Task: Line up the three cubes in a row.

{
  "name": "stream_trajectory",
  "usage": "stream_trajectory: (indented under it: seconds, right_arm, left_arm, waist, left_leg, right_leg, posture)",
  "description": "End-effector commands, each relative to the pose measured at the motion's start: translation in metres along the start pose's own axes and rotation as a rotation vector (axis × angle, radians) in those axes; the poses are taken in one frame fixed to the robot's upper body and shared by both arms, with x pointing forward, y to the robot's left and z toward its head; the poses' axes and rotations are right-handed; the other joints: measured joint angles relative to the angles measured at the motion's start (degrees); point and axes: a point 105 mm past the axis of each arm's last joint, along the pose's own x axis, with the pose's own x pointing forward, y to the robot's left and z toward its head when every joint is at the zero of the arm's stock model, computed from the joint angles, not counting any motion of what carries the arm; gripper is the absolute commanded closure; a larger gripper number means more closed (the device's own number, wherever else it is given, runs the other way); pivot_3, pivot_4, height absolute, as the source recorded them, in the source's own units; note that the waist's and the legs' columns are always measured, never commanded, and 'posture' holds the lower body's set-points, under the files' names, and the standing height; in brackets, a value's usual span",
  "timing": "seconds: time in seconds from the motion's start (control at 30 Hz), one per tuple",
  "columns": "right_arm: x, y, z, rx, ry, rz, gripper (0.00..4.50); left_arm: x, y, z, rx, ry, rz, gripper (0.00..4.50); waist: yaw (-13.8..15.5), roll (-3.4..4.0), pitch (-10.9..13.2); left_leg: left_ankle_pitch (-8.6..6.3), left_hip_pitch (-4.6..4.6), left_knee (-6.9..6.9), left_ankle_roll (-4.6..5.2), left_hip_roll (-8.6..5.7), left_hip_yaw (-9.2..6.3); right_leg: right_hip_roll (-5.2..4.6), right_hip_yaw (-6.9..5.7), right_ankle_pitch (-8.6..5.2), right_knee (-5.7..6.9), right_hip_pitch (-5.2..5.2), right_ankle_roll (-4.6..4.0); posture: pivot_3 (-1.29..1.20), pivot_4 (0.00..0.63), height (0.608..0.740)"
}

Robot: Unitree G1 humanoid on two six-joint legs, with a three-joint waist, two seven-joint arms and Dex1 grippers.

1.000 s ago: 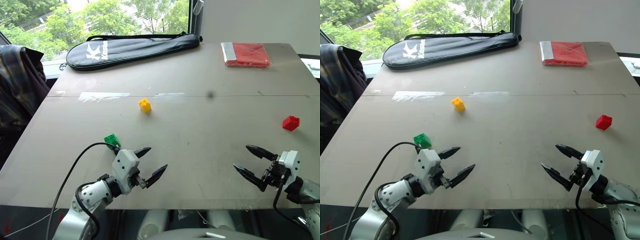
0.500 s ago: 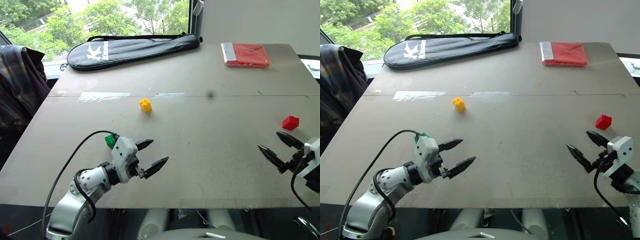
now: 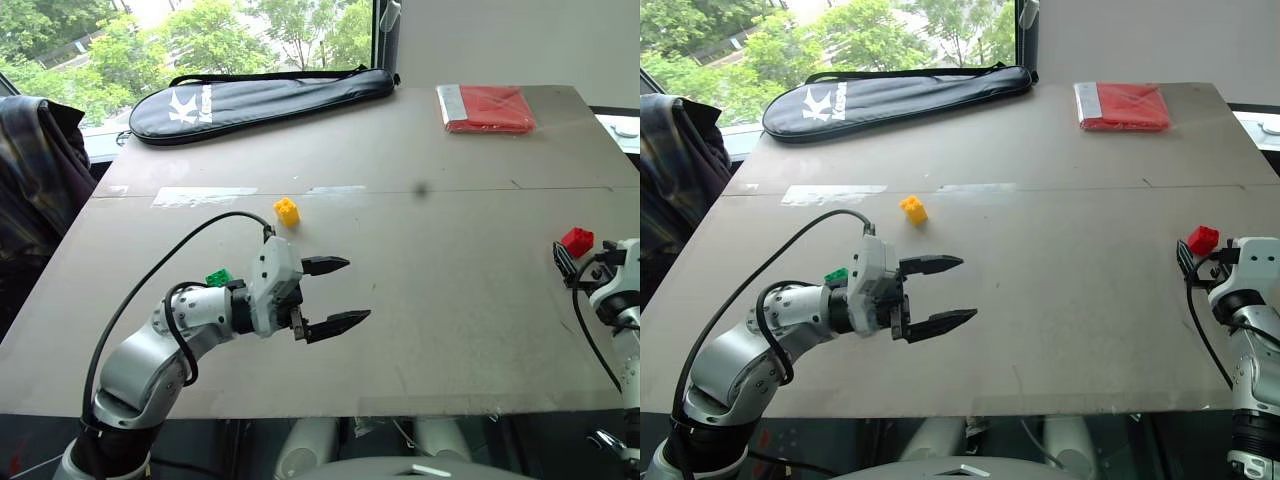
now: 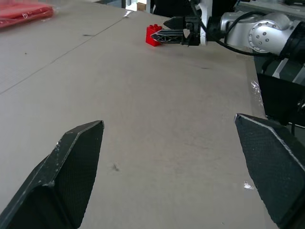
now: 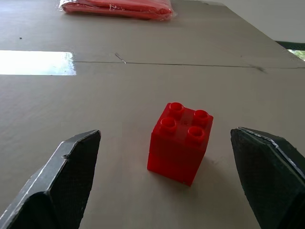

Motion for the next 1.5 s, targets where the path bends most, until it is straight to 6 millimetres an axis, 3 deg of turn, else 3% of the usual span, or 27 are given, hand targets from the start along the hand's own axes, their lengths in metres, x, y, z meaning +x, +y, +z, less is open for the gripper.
stream_trajectory:
  seconds: [0.03,0.13,0.17,0.23,0.4,0.5,0.6,0.67,0.73,0.9,1.0,1.17,1.5]
  right_arm:
    - [0.009,-0.006,0.007,0.015,-0.022,-0.057,0.0]
    - [0.017,-0.004,0.005,0.037,-0.013,-0.069,0.0]
    - [0.018,-0.005,0.004,0.04,-0.012,-0.081,0.25]
    - [0.021,-0.004,0.005,0.028,-0.016,-0.07,0.89]
    - [0.024,0.002,0.004,0.029,-0.014,-0.032,3.24]
    - [0.023,0.005,0.003,-0.002,-0.008,0.012,3.22]
    - [0.016,0.029,0.011,0.004,-0.057,0.237,3.22]
    - [-0.001,0.065,0.012,-0.03,-0.05,0.581,3.22]
    - [-0.019,0.089,0.009,-0.044,-0.023,0.856,3.22]
    - [-0.046,0.118,0.002,-0.182,-0.029,1.31,3.22]
    - [-0.041,0.13,0.004,-0.241,-0.042,1.478,3.22]
    - [-0.027,0.15,0.009,-0.317,-0.066,1.608,3.22]
    - [-0.013,0.154,0.0,-0.464,0.029,1.656,3.22]
  left_arm:
    - [0.001,-0.007,0.01,0.04,-0.012,-0.036,0.01]
    - [0.001,-0.007,0.012,0.045,-0.016,-0.038,0.01]
    - [0.001,-0.007,0.012,0.049,-0.018,-0.035,0.0]
    - [0.001,-0.007,0.013,0.053,-0.02,-0.032,0.0]
    - [0.002,-0.008,0.012,0.053,-0.02,-0.026,0.0]
    - [0.001,-0.008,0.01,0.049,-0.017,-0.02,0.0]
    - [-0.002,-0.008,0.007,0.039,-0.009,-0.014,0.0]
    - [-0.007,-0.011,0.0,0.033,0.02,-0.022,0.0]
    - [-0.011,-0.011,-0.006,0.033,0.041,-0.029,0.0]
    - [-0.021,-0.008,-0.015,0.023,0.044,-0.03,0.0]
    - [-0.027,-0.008,-0.024,0.046,0.073,-0.04,0.0]
    - [-0.032,-0.006,-0.027,0.095,0.1,-0.054,0.0]
    - [-0.028,-0.009,-0.021,0.127,0.096,-0.051,0.0]
  waist:
    - [-0.02,0.0,0.0]
    - [-0.22,0.0,0.0]
    - [-0.33,0.0,0.0]
    - [-0.46,0.0,0.0]
    - [-0.98,0.0,0.0]
    - [-1.28,0.0,0.0]
    - [-1.35,0.0,0.0]
    - [-1.46,0.01,0.01]
    - [-1.71,0.04,0.02]
    - [-1.65,0.0,0.06]
    - [-1.63,-0.13,0.18]
    - [-1.56,-0.22,0.38]
    - [-1.52,-0.22,0.4]
  left_leg:
    - [0.0,0.0,0.0,0.0,0.0,0.01]
    - [0.0,-0.01,0.0,0.0,0.0,0.09]
    - [0.0,-0.01,0.0,0.0,0.0,0.1]
    - [0.0,-0.01,0.0,0.0,0.0,0.1]
    - [0.0,-0.01,0.0,0.0,0.0,0.1]
    - [0.01,0.0,0.0,0.01,0.0,0.1]
    - [0.0,0.0,0.0,0.01,0.0,0.09]
    - [-0.01,0.0,0.0,0.03,0.01,0.08]
    - [-0.12,0.04,-0.03,0.23,0.02,0.14]
    - [-0.15,0.15,0.02,0.29,0.06,0.13]
    - [-0.16,0.48,0.0,0.29,0.06,0.16]
    - [-0.15,0.59,-0.01,0.27,0.18,0.28]
    - [-0.03,0.23,-0.08,-0.02,0.21,0.19]
  right_leg:
    - [0.0,0.0,0.0,0.0,-0.01,0.0]
    - [0.01,0.09,0.0,0.02,-0.06,0.0]
    - [0.01,0.09,0.0,0.03,-0.06,0.0]
    - [0.01,0.09,0.0,0.04,-0.07,0.0]
    - [0.01,0.09,0.0,0.07,-0.07,0.0]
    - [0.02,0.1,0.01,0.08,-0.07,0.01]
    - [0.02,0.09,0.0,0.09,-0.07,0.01]
    - [0.02,0.08,0.0,0.08,-0.07,0.01]
    - [0.01,0.14,0.0,0.08,-0.08,0.01]
    - [0.0,0.12,0.01,0.09,0.03,0.01]
    - [-0.01,0.16,0.0,0.1,0.31,0.01]
    - [-0.02,0.25,0.04,0.16,0.29,-0.07]
    - [-0.07,0.15,0.05,-0.07,0.04,-0.07]
  posture:
    - [0.0,0.15,0.712]
    - [0.0,0.15,0.712]
    - [0.0,0.15,0.712]
    - [0.0,0.15,0.712]
    - [0.0,0.15,0.712]
    - [0.0,0.15,0.712]
    - [0.0,0.15,0.712]
    - [0.0,0.15,0.712]
    - [0.0,0.15,0.712]
    - [0.0,0.15,0.712]
    - [0.0,0.15,0.712]
    - [0.0,0.15,0.712]
    - [0.0,0.15,0.712]
